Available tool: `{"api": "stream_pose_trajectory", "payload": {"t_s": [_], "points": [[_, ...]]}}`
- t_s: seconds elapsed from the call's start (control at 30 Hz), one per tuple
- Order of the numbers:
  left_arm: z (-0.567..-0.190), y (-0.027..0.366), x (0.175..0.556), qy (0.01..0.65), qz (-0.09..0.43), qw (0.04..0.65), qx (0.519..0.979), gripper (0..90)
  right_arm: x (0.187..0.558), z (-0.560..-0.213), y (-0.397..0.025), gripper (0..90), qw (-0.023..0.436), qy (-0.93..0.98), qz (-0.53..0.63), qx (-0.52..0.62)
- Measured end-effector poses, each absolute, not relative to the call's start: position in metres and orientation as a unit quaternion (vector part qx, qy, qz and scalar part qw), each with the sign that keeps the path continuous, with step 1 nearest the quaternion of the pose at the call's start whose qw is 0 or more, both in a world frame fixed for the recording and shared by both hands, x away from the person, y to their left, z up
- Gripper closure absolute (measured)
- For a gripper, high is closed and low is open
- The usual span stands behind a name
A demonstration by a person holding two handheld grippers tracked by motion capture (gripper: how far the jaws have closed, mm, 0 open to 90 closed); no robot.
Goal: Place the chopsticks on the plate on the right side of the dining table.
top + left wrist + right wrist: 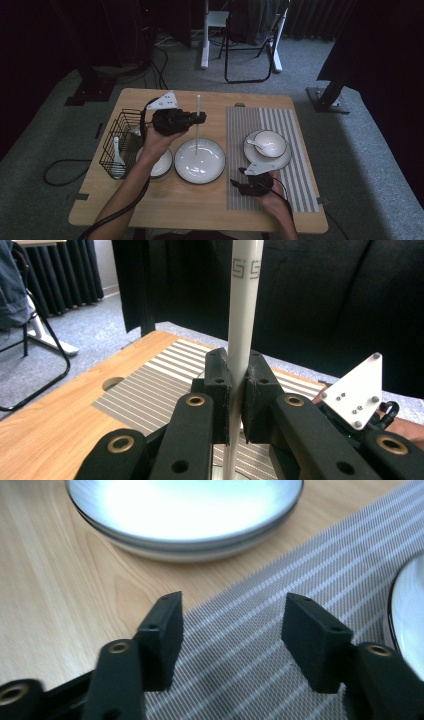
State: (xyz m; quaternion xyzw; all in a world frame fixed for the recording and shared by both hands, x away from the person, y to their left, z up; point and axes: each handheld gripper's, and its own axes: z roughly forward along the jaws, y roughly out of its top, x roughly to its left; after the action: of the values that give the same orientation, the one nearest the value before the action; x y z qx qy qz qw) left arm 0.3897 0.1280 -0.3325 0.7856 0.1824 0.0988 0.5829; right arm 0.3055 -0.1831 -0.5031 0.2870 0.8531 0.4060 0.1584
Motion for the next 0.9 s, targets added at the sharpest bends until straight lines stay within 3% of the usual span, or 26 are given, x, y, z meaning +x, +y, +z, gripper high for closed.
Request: {"api": "stream_pose_trajectory", "payload": {"t_s": [0.4, 0.73, 0.9], "points": [[-0.339, 0.111, 0.389, 0.170, 0.081, 0.590, 0.785, 84.0, 0.310, -0.486, -0.155, 62.4, 0.177, 0.852, 0.420, 0.259], [-0.347, 0.094, 0.386, 0.157, 0.063, 0.593, 0.788, 84.0, 0.316, -0.476, -0.134, 71.9, 0.160, 0.847, 0.438, 0.255], [-0.349, 0.088, 0.382, 0.149, 0.054, 0.595, 0.788, 84.0, 0.319, -0.476, -0.125, 72.4, 0.158, 0.843, 0.445, 0.256]]}}
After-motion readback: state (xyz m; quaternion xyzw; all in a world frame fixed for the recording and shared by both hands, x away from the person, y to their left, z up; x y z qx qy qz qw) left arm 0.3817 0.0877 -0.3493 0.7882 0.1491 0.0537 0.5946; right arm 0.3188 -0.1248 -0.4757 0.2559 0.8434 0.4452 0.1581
